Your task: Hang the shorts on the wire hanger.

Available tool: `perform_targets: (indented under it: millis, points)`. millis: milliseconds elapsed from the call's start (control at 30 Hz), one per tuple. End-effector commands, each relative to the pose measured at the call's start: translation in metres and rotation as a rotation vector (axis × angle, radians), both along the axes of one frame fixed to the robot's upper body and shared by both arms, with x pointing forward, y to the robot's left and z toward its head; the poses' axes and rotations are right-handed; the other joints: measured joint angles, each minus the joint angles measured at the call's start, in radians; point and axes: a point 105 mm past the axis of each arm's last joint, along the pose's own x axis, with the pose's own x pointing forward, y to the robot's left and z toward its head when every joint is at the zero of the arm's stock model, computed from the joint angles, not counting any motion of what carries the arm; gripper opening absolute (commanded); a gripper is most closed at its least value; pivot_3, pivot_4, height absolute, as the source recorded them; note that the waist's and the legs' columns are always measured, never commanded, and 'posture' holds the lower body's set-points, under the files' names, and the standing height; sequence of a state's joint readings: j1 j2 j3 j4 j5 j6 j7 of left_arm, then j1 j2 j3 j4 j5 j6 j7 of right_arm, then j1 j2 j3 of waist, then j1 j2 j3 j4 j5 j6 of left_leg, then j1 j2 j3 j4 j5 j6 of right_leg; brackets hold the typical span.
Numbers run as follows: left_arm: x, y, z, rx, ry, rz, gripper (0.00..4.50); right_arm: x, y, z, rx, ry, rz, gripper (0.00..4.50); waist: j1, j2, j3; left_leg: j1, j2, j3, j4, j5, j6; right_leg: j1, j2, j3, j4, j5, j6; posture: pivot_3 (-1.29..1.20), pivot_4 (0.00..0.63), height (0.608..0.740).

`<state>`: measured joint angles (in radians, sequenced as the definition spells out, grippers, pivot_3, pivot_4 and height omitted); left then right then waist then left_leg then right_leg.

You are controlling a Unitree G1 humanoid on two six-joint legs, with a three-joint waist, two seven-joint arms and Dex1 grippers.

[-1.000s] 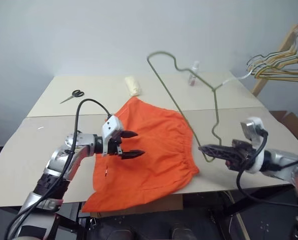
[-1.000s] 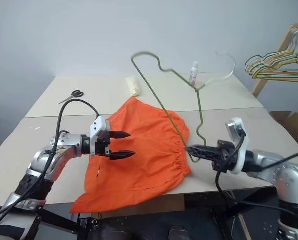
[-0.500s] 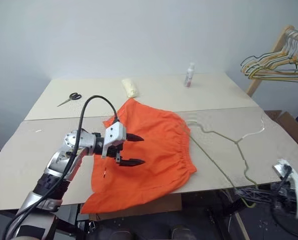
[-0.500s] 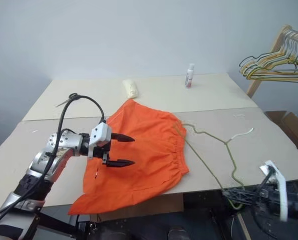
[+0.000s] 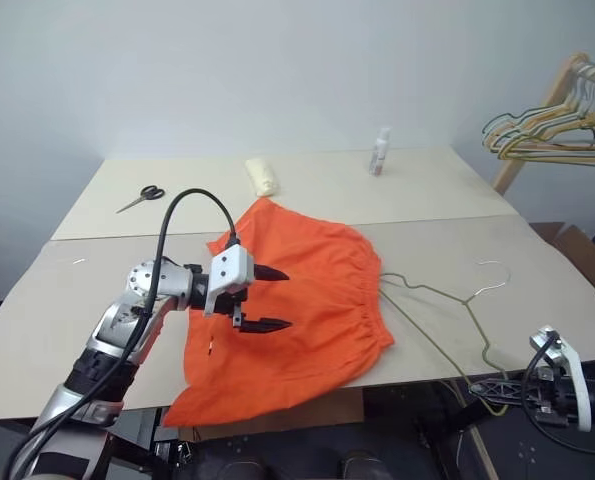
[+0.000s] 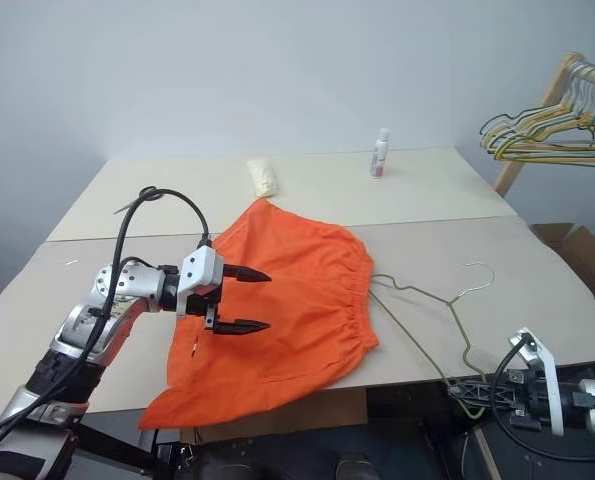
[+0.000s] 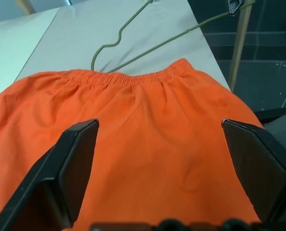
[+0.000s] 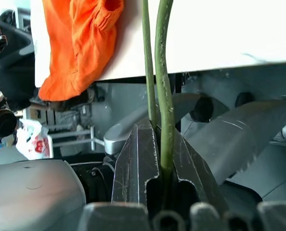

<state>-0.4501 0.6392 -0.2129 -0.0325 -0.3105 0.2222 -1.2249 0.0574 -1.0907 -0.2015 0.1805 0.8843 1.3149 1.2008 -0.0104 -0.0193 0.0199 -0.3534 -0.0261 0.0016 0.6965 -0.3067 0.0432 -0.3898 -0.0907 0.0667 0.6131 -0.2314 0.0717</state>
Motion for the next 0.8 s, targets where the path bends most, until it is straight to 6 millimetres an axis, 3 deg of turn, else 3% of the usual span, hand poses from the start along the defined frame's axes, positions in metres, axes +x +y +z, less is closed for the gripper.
perform_targets:
  millis: [33,167,333,600,800]
  points:
    - [0.0,0.002,0.011,0.0,-0.059,0.005,4.43,0.006,0.006,0.01,0.049,-0.053,0.028,0.0,0.003,0.0,0.0,0.0,0.0,0.0,0.0,0.0,0.0,0.0,0.0,0.0,0.0,0.0,0.0,-0.04,0.0,0.74]
    - [0.0,0.002,0.01,0.004,-0.061,0.006,4.43,0.001,0.014,0.016,0.097,-0.052,0.085,0.0,0.003,0.0,0.0,0.0,0.0,0.0,0.0,0.0,0.0,0.0,0.0,0.0,0.0,0.0,0.0,-0.04,0.0,0.74]
    - [-0.001,-0.002,0.009,0.005,-0.063,-0.008,4.43,-0.004,0.023,0.009,0.111,-0.006,0.185,0.0,-0.001,0.0,0.0,0.0,0.0,-0.001,0.0,0.0,0.0,0.0,0.0,0.0,0.0,0.0,0.0,-0.04,0.0,0.74]
    - [-0.002,-0.003,0.01,0.011,-0.07,-0.019,4.43,0.044,0.028,-0.008,0.088,0.01,0.114,0.0,-0.005,0.0,0.0,0.001,0.0,0.0,0.001,0.0,0.0,0.0,0.0,0.0,0.0,0.002,-0.001,-0.01,0.0,0.74]
    - [-0.005,-0.003,0.009,0.006,-0.068,-0.012,4.43,0.047,0.043,-0.015,0.11,0.029,0.192,0.0,0.015,0.001,0.0,-0.002,-0.002,-0.002,0.001,0.0,0.0,-0.003,-0.002,-0.001,0.0,0.002,-0.001,0.01,0.0,0.74]
